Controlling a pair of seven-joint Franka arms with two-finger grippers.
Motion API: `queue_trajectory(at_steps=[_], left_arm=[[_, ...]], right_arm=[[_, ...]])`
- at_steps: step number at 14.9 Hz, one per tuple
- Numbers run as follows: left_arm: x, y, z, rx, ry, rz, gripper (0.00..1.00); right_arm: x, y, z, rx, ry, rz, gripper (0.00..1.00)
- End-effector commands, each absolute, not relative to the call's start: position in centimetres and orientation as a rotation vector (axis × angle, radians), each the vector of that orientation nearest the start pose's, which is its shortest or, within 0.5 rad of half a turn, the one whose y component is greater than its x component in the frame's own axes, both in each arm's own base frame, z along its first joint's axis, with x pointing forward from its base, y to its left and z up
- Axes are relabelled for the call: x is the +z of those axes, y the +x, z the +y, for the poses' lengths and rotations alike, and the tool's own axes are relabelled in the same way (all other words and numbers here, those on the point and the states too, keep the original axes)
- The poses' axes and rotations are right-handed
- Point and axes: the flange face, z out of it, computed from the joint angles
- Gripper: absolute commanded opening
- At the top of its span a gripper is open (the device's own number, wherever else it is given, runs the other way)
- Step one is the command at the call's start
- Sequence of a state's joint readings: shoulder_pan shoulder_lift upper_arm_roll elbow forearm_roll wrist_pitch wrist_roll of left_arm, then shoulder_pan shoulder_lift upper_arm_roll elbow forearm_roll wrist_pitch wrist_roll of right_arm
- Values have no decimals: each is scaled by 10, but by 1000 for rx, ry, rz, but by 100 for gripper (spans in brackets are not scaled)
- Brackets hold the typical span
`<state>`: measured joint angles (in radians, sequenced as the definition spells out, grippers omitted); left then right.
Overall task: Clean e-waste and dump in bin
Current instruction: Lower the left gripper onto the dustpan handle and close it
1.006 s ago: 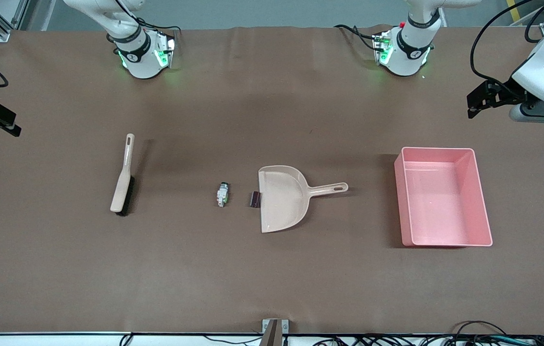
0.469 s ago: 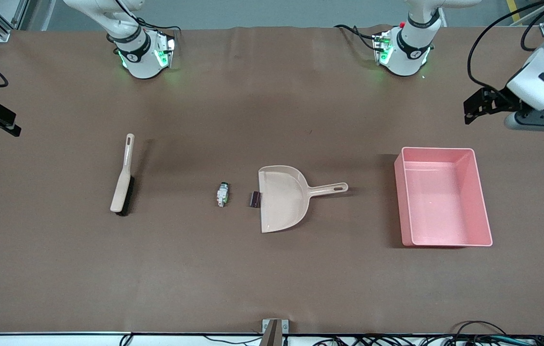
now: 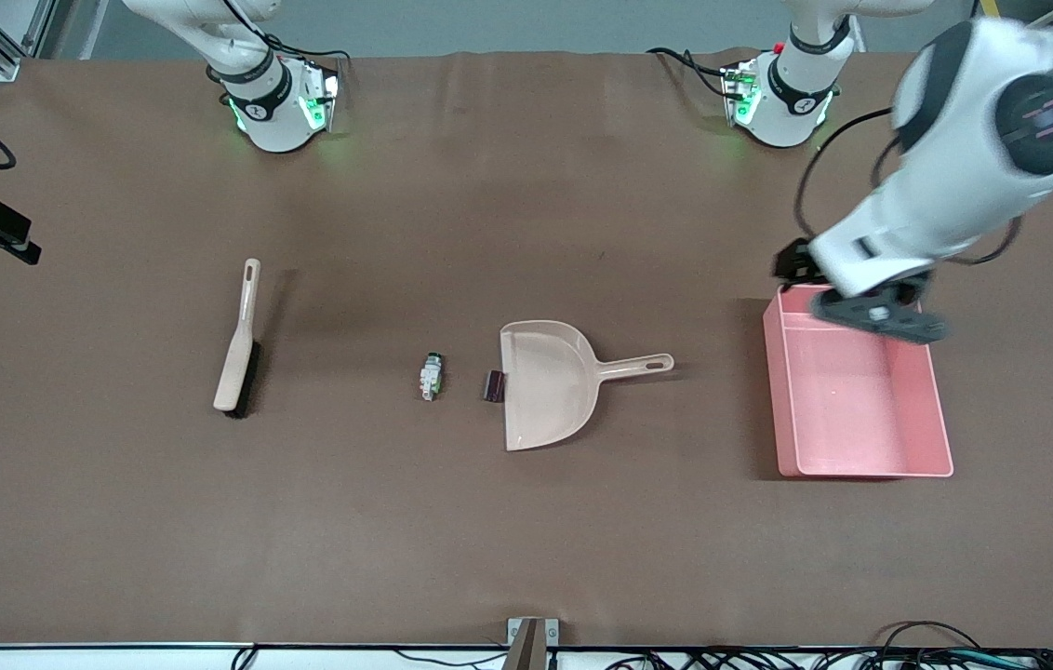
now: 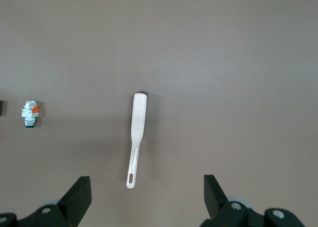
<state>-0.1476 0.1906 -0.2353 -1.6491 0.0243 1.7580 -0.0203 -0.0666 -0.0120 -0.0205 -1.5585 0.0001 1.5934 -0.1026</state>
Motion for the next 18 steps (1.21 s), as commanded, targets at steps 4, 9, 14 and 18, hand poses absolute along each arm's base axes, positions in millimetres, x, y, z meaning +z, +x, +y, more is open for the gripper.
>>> queue_trajectory(at_steps=[4,9,14,18], left_arm=[[427,566,-320,92,-2889,944,98],[365,558,-372,98,-2741,1256,84],[324,551,-394,100,-2609,1372,84],[311,547,-403,105,-2562,1475,82]], right_arm=[[641,544,-49,-81,-3131,-5,100],[645,545,-47,-93,-3133,-10,100],[649,547,-45,-107,-3130,-19,100],[681,532,-42,-43,-3130,-31,100]])
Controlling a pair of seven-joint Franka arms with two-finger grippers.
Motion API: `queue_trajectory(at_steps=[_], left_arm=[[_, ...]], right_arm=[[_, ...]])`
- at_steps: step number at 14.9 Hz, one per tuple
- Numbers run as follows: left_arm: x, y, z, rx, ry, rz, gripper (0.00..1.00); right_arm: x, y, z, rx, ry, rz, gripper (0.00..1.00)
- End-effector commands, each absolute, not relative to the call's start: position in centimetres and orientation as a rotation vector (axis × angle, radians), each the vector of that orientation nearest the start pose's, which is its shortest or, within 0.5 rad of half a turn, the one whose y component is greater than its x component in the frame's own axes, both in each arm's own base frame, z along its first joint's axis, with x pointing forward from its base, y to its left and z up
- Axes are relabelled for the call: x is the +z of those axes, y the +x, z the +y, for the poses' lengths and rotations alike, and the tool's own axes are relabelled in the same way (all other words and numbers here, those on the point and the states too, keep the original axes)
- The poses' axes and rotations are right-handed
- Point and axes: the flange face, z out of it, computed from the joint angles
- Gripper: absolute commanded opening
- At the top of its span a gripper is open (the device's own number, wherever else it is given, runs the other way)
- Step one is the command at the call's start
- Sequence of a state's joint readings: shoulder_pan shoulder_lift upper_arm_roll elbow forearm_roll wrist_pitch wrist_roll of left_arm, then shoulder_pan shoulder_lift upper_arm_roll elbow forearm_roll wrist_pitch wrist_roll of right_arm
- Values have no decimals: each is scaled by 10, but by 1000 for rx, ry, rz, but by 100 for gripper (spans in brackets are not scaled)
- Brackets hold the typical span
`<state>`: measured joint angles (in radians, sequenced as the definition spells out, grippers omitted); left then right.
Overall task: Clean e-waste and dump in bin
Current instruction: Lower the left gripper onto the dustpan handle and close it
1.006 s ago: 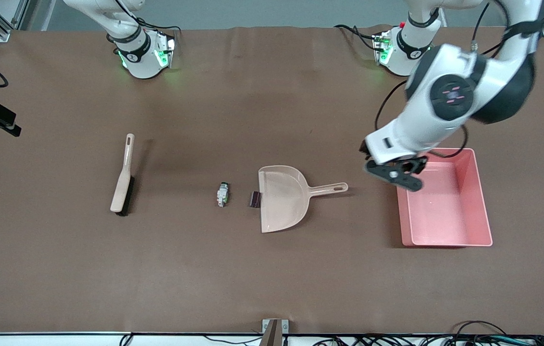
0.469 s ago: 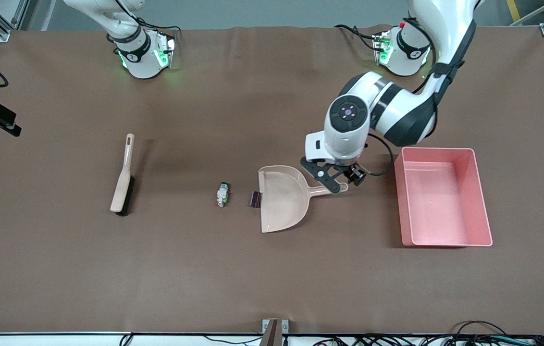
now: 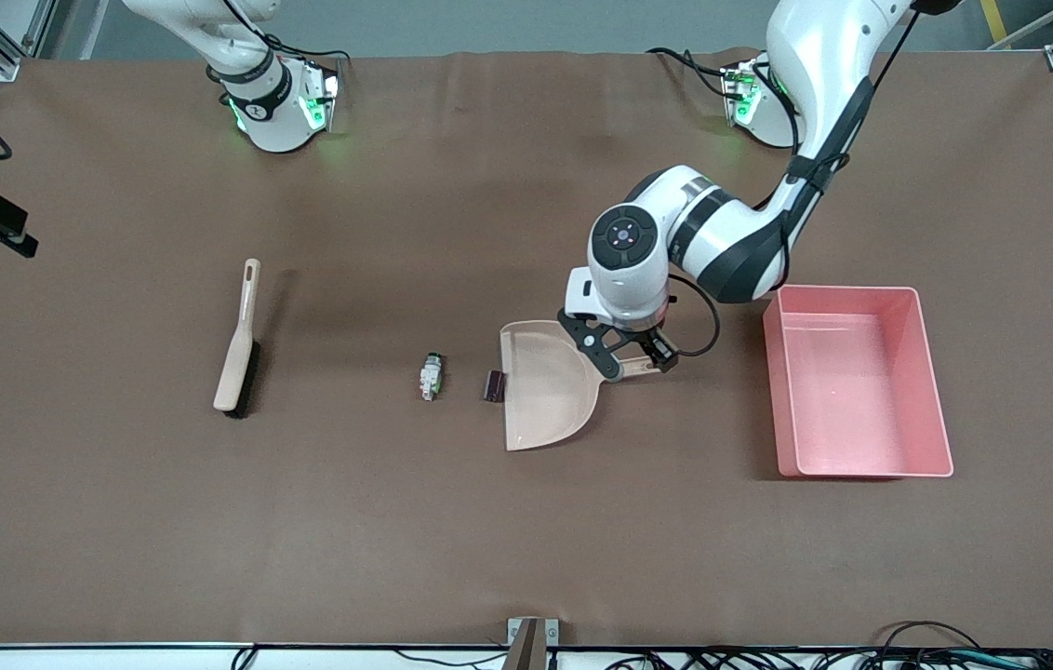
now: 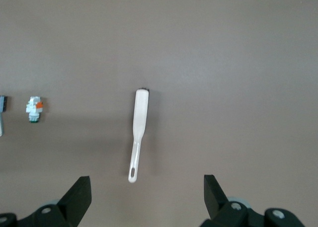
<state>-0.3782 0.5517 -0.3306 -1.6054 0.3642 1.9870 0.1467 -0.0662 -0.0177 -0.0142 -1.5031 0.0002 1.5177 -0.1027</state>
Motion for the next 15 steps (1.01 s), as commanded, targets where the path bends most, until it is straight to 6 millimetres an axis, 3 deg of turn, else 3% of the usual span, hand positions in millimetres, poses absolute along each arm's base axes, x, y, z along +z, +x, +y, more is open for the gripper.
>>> queue_trajectory(at_steps=[1,3,5,9,10,15], left_arm=[[306,549,-403,109,-2541,1525,81],[296,549,-406,104,-2524,1573,81],[284,549,-406,115,-2512,1593,81],[280,552,-407,97,-2464,1672,81],[276,552,-408,90,-2462,1684,81],[261,555,-416,89,-2414,1712,76]], right_arm=[[680,531,-40,-28,-3132,-43,100],[671,534,-42,-1,-3138,-39,100],[624,561,-47,136,-3118,-35,100],[615,565,-35,172,-3113,-64,100],[610,566,-26,198,-3111,-90,100],[571,575,-30,291,-3087,-53,100]])
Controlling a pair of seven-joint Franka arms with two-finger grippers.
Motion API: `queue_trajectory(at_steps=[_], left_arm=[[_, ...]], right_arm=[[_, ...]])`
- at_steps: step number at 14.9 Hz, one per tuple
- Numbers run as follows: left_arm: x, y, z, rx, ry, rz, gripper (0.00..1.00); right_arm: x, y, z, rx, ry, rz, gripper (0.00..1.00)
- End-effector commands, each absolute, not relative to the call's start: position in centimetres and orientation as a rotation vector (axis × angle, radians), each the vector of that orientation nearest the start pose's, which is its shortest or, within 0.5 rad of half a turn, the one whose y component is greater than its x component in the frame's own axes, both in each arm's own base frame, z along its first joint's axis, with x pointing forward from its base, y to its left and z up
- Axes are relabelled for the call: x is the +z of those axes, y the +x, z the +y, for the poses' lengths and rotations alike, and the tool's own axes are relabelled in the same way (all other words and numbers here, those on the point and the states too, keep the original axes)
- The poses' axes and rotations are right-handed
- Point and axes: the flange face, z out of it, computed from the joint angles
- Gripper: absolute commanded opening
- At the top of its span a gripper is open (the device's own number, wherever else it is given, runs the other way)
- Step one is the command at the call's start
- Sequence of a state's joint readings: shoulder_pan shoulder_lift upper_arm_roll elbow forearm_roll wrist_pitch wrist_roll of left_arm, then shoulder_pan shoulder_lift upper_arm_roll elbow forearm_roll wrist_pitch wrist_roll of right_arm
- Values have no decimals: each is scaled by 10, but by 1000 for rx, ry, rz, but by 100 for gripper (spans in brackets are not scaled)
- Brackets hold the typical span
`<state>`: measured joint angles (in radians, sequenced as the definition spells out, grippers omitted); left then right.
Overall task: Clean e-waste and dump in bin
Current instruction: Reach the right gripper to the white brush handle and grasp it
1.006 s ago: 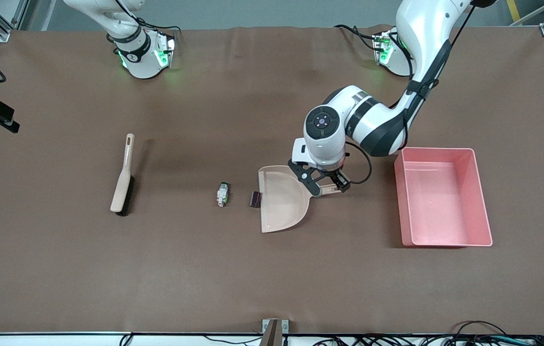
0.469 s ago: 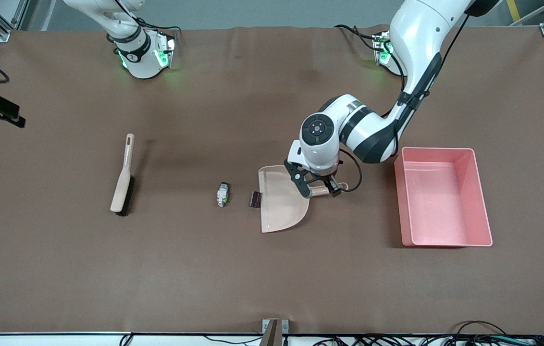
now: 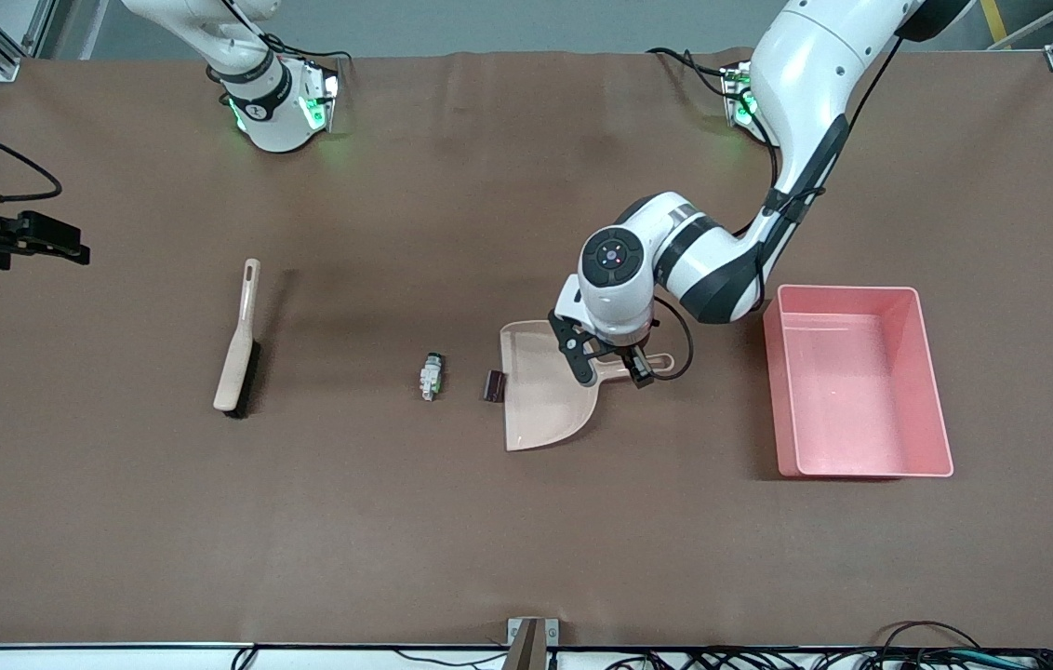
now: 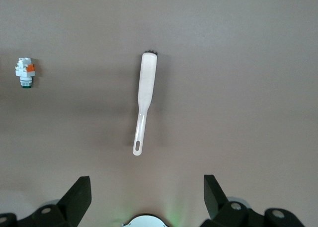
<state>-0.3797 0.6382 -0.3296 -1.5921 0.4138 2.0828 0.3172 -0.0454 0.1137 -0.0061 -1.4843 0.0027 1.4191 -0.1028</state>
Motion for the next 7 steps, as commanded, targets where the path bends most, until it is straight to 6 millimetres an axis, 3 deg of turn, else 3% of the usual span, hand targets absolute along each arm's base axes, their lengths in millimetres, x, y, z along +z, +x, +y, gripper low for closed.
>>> queue_trajectory(at_steps=[1,3,7], left_arm=[[261,556,-418,85,-2416,1713,76],[257,556,-419,91,-2415,1717,76],[250,546,-431,92,-2382,1750,71]], right_arm=[[554,574,-30,307,-3076,-49,100],[512,571,-35,308,-3060,-24,100],[454,560,-29,328,-3012,4,100]])
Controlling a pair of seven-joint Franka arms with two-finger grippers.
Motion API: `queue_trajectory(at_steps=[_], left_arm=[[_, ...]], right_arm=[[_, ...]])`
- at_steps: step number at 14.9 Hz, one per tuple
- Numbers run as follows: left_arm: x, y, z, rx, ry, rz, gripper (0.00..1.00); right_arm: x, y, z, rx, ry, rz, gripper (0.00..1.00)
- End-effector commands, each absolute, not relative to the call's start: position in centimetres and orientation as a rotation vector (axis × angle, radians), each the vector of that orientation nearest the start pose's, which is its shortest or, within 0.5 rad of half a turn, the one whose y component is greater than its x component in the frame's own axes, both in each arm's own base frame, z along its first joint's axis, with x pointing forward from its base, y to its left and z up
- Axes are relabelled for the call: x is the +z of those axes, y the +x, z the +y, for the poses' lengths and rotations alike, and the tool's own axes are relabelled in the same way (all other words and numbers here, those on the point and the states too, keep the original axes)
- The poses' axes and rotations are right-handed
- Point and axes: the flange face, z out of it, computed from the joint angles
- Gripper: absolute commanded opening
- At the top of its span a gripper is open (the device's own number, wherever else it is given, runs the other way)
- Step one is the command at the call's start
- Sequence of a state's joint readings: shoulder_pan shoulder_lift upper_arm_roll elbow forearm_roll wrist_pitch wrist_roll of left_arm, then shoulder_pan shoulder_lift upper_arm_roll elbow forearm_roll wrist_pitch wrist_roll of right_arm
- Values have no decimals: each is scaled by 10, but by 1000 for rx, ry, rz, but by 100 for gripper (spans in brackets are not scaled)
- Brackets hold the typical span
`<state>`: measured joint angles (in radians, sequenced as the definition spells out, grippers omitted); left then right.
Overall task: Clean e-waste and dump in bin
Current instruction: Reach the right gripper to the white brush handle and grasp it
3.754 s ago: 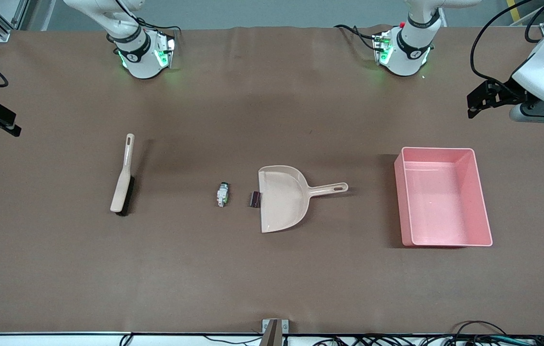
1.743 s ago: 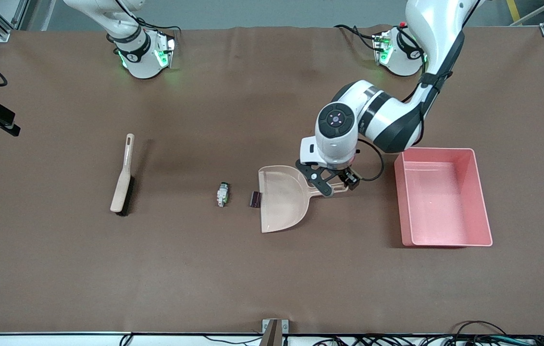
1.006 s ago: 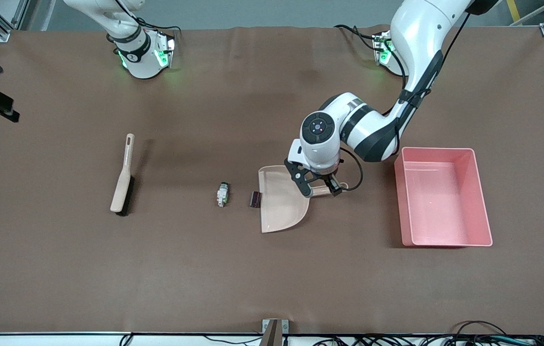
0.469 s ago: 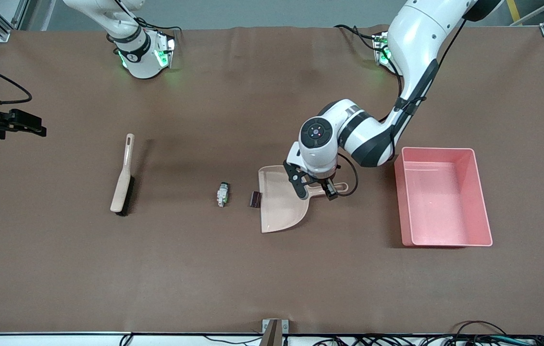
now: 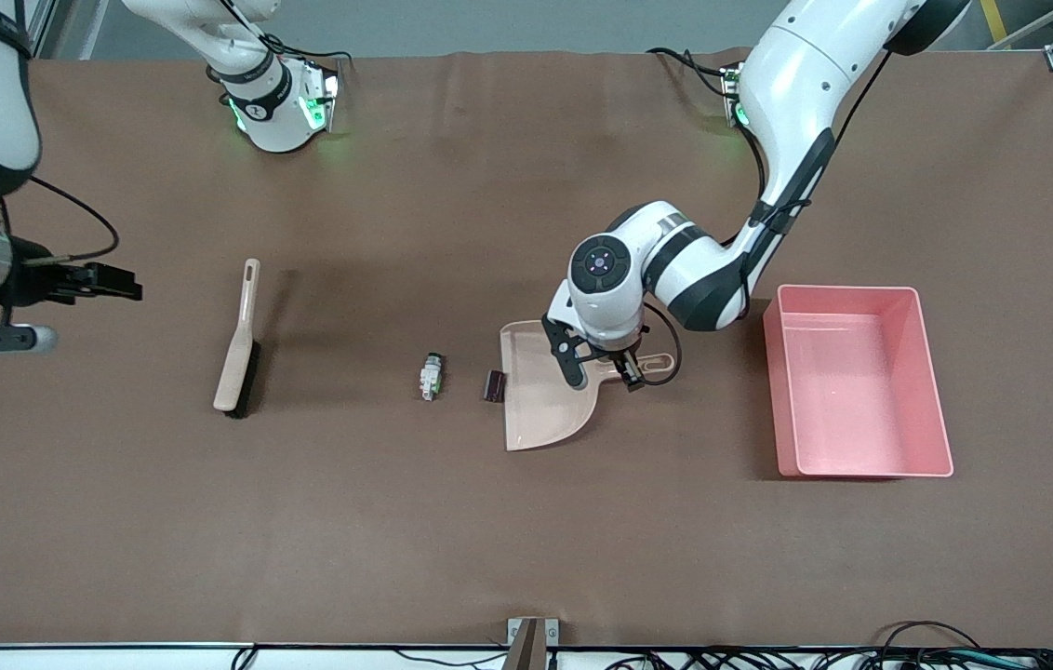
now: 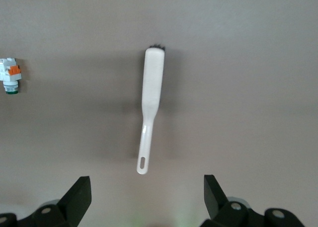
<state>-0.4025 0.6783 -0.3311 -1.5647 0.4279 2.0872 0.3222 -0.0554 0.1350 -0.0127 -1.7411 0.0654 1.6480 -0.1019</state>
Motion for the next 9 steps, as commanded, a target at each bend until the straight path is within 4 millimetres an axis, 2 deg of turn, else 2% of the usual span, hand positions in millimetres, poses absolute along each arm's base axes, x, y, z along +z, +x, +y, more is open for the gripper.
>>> queue_trajectory(at_steps=[1,4,9], left_arm=[[249,547,-431,86,-2353,1757,69],[243,545,-432,93,-2331,1769,69],[228,544,-436,77,-2285,1814,68]], right_arm=[[437,555,-27,306,-3017,3,100],[389,536,-19,235,-3035,0,100],[326,514,3,98,-3064,-48,100]])
